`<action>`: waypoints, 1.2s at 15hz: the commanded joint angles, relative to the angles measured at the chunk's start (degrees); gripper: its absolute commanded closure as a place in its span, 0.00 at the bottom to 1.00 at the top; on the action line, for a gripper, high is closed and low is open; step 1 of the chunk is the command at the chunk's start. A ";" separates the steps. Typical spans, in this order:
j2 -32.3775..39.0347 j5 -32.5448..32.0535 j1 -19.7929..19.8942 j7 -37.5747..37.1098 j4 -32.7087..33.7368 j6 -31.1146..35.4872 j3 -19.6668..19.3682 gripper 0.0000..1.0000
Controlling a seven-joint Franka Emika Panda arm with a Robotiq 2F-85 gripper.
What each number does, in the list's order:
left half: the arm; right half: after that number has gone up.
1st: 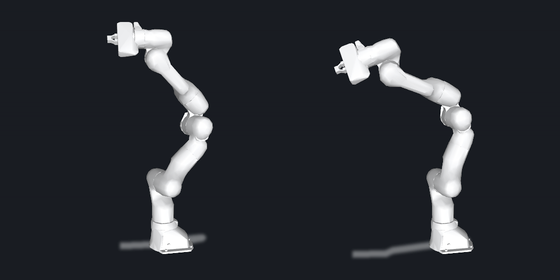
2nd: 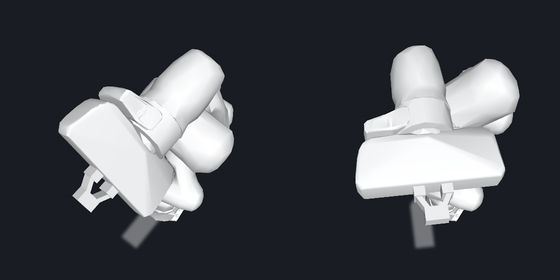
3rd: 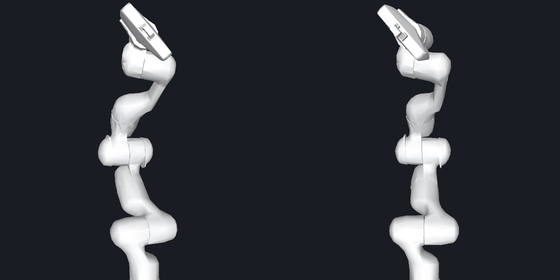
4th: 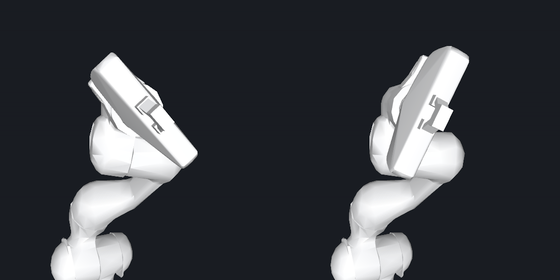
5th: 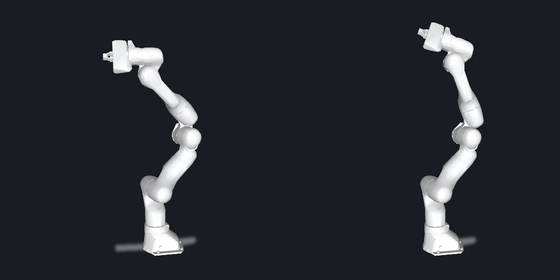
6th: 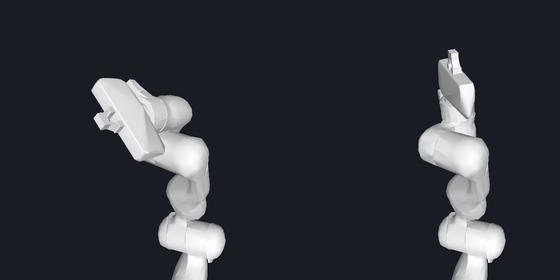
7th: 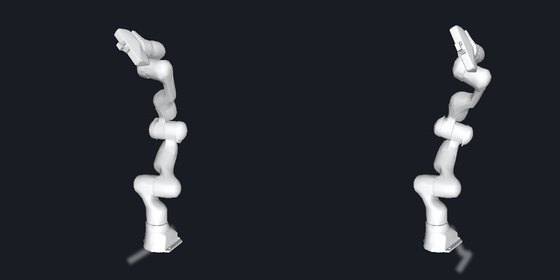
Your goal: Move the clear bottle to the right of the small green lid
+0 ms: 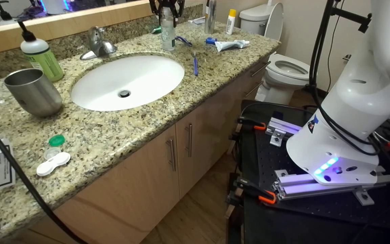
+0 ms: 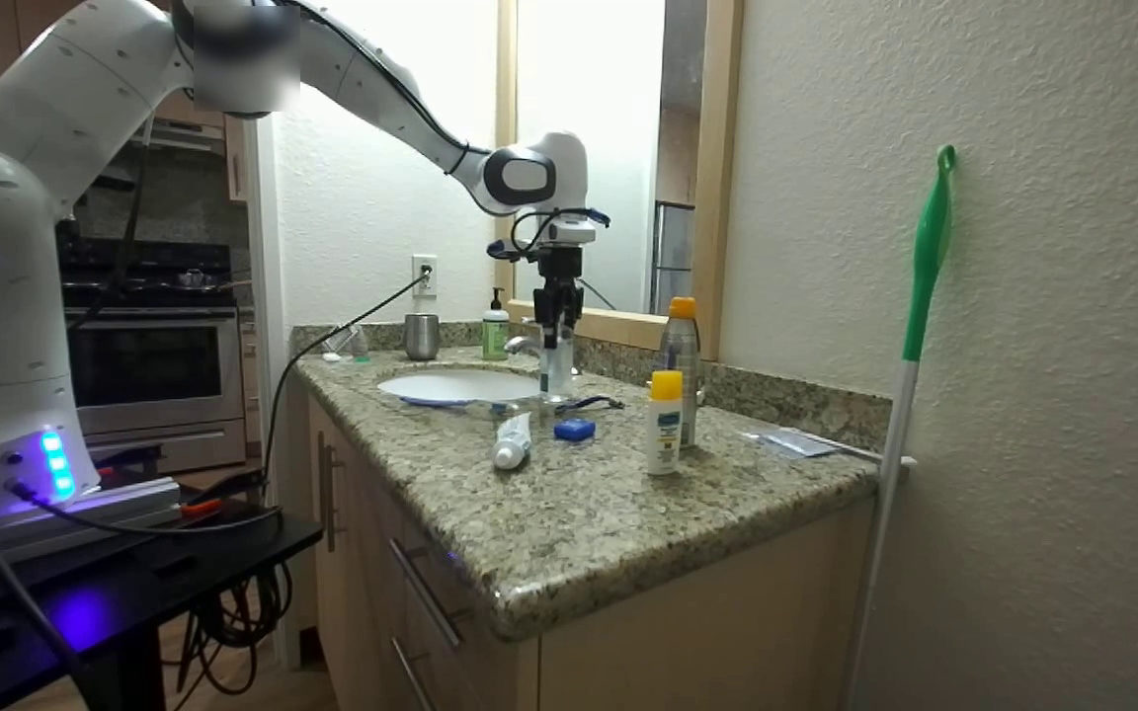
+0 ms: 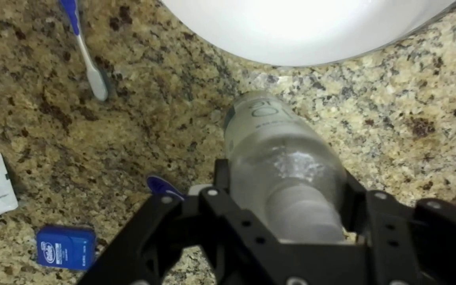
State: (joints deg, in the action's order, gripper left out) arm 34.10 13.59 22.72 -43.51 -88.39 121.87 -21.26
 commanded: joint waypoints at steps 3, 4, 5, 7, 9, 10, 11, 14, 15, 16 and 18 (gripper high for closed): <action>-1.70 0.67 0.57 -0.58 0.57 -2.66 0.69 0.63; -3.20 -0.34 -0.29 0.12 -0.66 -3.13 0.68 0.63; -5.26 -2.09 -1.76 1.04 -2.85 -4.04 0.70 0.63; -9.00 -7.07 -5.34 2.53 -7.84 -5.31 0.53 0.63; -13.06 -11.71 -8.90 2.94 -13.98 -4.82 0.97 0.63; -15.21 -13.76 -10.47 3.49 -17.14 -4.34 1.39 0.63; -17.48 -15.68 -11.99 4.06 -20.18 -3.80 1.87 0.63; -14.29 -15.24 -12.11 1.67 -16.75 -5.05 2.65 0.38; -14.36 -15.25 -12.33 1.31 -16.74 -5.06 2.77 0.38; -14.04 -15.23 -12.16 1.32 -16.42 -5.02 2.71 0.38; -13.32 -15.18 -11.33 1.45 -15.97 -4.98 2.48 0.63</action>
State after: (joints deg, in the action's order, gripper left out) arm 20.76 -1.35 10.78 -41.96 -104.58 117.08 -19.43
